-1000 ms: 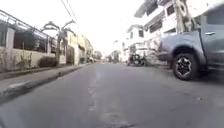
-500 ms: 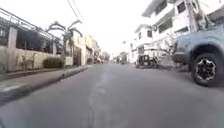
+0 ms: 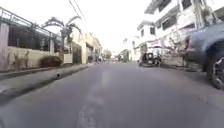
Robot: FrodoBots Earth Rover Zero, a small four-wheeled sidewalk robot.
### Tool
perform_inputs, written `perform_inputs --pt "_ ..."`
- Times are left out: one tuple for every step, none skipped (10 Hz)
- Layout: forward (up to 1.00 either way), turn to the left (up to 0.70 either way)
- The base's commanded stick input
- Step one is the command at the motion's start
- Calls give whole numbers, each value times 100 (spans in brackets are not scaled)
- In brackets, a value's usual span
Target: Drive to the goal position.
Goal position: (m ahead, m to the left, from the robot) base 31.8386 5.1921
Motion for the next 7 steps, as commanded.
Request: perform_inputs --pt "100 1" --pt "100 1" --pt "100 1" --pt "100 1" --pt "100 1" --pt "100 1" --pt "100 1"
